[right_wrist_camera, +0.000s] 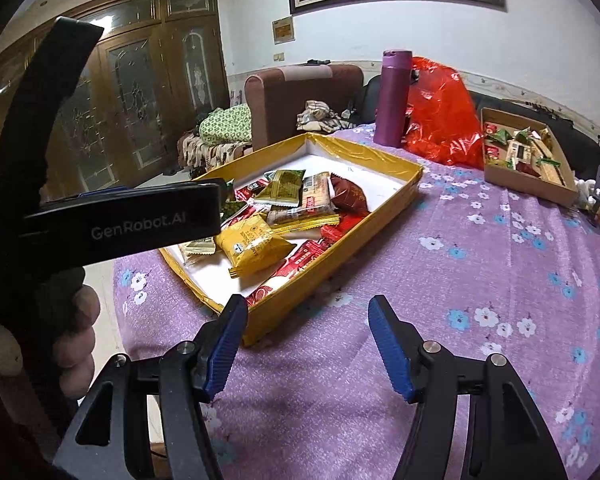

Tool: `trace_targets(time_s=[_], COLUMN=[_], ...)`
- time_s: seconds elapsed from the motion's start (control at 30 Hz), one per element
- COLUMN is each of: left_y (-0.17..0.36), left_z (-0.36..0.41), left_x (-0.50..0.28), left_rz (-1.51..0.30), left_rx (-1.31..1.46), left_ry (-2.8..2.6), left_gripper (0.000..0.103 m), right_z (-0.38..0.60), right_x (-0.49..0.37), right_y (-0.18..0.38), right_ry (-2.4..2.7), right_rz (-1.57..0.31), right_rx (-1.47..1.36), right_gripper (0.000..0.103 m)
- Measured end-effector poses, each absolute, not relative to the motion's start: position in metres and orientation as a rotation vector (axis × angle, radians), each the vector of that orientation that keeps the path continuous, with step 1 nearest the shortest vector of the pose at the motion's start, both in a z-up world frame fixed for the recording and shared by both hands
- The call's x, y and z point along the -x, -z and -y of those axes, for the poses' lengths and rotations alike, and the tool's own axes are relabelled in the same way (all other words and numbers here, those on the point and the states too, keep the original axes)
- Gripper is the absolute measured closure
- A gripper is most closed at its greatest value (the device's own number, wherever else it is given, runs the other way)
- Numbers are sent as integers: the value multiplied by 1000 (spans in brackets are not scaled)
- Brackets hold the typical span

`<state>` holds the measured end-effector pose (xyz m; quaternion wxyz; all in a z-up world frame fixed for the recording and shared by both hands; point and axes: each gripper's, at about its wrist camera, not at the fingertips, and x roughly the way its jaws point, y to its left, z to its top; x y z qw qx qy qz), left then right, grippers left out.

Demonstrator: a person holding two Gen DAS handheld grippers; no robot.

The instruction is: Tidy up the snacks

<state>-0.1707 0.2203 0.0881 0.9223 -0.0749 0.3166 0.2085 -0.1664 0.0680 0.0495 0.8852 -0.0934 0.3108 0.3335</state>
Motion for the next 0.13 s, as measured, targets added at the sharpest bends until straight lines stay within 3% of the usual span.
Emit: trace_targets(time_s=[0.13], left_y=[-98], left_z=[-207], left_x=[180], left_rz=[-629], left_rx=[134], left_ry=[-410], left_gripper=[0], right_z=[-55], right_x=[173], right_y=[-57], right_ry=[-670], right_rz=[-616], right_rx=[179], right_gripper=[39])
